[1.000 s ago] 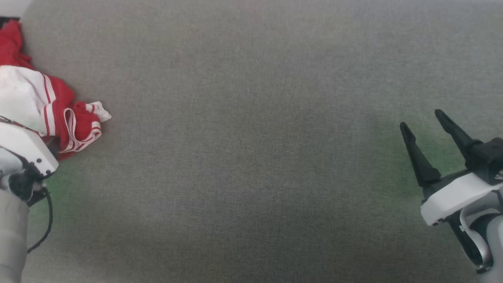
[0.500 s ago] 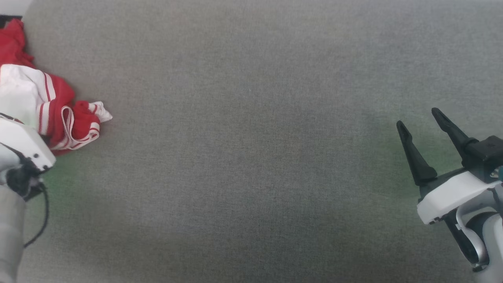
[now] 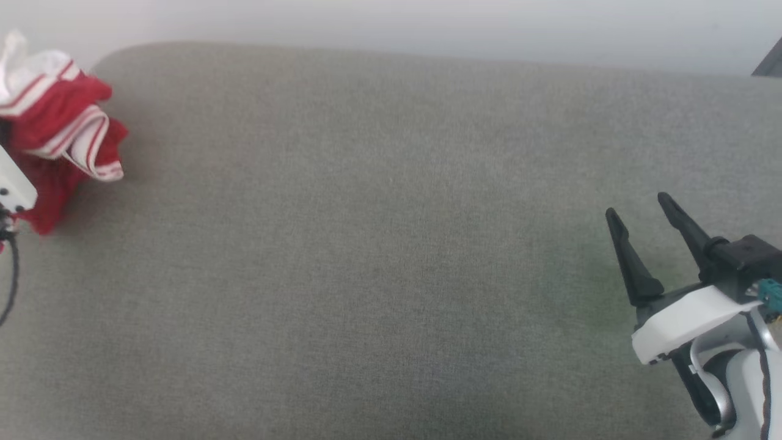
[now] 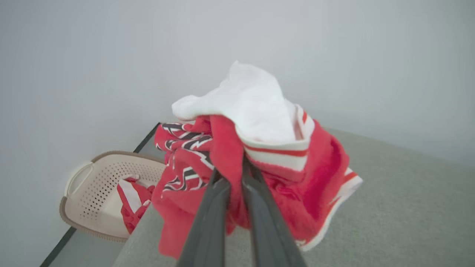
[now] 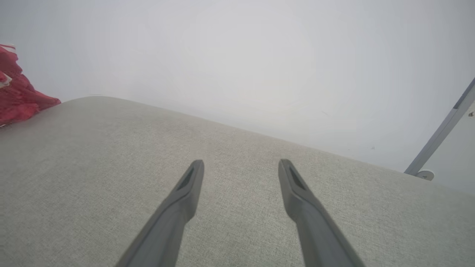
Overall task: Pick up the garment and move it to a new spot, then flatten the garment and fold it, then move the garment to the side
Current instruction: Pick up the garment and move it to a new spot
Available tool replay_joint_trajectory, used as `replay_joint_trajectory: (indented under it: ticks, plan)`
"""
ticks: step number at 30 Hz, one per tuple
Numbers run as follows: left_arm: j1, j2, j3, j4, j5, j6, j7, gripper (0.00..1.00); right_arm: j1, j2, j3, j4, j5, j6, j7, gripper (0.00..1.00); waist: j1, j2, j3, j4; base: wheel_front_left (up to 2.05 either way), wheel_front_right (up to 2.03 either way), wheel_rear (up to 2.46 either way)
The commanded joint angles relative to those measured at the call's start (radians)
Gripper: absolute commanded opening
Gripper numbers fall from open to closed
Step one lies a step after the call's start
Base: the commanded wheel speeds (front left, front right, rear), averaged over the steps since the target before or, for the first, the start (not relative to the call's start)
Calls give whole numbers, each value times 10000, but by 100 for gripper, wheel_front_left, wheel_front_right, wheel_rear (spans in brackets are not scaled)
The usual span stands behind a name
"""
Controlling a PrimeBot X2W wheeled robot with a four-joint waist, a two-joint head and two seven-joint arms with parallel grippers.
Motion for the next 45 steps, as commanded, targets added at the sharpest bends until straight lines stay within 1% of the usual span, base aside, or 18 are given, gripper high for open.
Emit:
replay_joint_trajectory:
  ticks: [1, 10, 14, 16, 19, 24, 25, 26, 27, 32, 35, 38, 41, 45]
  plan:
    - [74, 164, -103, -227, -102, -14, -60, 0, 129, 67, -22, 53, 5, 5, -96, 100, 0, 0, -298, 7, 0, 0, 0]
    - [326, 1023, -905, -2378, -657, -16, 562, 0, 297, 379, -86, 364, 22, 3, -421, 100, 0, 0, -1193, -88, 0, 0, 0]
    - [582, 1234, -1022, -3407, -848, -7, 1063, 0, 319, 455, -190, 431, 25, 3, -518, 100, 0, 0, -1469, -249, 0, 0, 0]
    - [778, 1261, -1072, -3998, -933, 69, 1352, 0, 338, 460, -293, 460, -16, 5, -562, 100, 0, 0, -1580, -359, 0, 0, 0]
    - [1119, 1353, -1080, -5060, -1039, 352, 1756, 0, 381, 482, -497, 465, -95, 3, -618, 100, 0, 0, -1733, -586, 0, 0, 0]
    - [1823, 1406, -1165, -7077, -1131, 1069, 2592, 0, 457, 479, -927, 403, -146, 5, -640, 100, 0, 0, -1852, -1070, 0, 0, 0]
    - [1823, 1406, -1165, -7077, -1131, 1069, 2592, 0, 457, 479, -927, 403, -146, 5, -640, 100, 0, 0, -1852, -1070, 0, 0, 0]
    - [2093, 1375, -1230, -7961, -1151, 1422, 2930, 0, 479, 487, -1111, 347, -219, 5, -632, 100, 0, 0, -1864, -1304, 0, 0, 0]
    - [2093, 1375, -1230, -7961, -1151, 1422, 2930, 0, 479, 487, -1111, 347, -219, 5, -632, 100, 0, 0, -1864, -1304, 0, 0, 0]
    - [2651, 1227, -1502, -10122, -986, 2420, 3695, 0, 446, 498, -1487, 215, -302, 5, -591, 100, 0, 0, -1786, -1939, 0, 0, 0]
    - [2871, 1081, -1729, -11175, -965, 2860, 4115, 0, 445, 502, -1705, 177, -399, 5, -594, 100, 0, 0, -1671, -2277, 0, 0, 0]
    - [3028, 911, -2018, -11839, -923, 3113, 4458, 0, 441, 547, -1912, 228, -431, 3, -631, 100, 0, 0, -1536, -2583, 0, 0, 0]
    - [3162, 695, -2428, -12140, -845, 3264, 4759, 0, 439, 619, -2081, 311, -479, 5, -696, 100, 0, 0, -1388, -2858, 0, 0, 0]
    - [3422, 266, -2983, -11960, -911, 3253, 4940, 0, 407, 746, -2159, 503, -530, 5, -826, 100, 0, 0, -1185, -3195, 0, 0, 0]
